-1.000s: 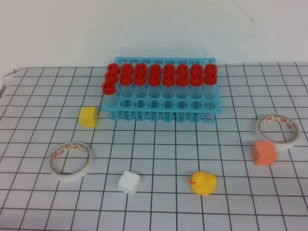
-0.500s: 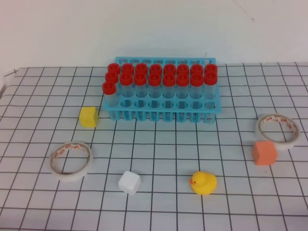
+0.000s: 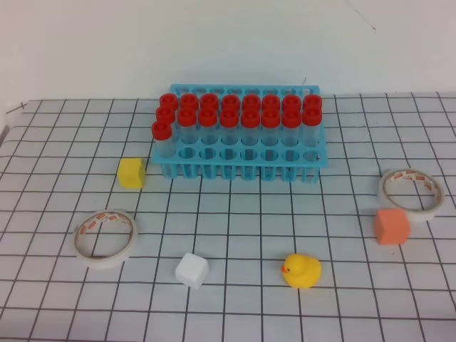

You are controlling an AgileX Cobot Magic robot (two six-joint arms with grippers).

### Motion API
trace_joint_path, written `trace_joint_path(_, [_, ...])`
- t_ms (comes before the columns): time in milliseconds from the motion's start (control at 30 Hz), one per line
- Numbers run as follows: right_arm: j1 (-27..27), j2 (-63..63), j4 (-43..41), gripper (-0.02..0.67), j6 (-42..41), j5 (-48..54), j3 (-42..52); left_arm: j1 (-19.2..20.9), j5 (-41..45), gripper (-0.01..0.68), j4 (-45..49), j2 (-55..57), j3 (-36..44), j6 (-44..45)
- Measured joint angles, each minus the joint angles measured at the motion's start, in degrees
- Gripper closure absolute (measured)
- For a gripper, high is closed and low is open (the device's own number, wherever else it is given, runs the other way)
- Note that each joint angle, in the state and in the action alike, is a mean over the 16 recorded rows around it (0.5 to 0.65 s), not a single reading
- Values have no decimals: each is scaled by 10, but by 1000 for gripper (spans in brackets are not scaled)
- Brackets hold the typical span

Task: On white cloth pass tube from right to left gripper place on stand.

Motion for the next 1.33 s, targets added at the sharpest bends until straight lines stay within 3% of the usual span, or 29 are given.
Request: trace_joint_path(1333, [-2, 0, 0, 650, 6, 3, 0, 0, 0, 674, 0, 0, 0, 1])
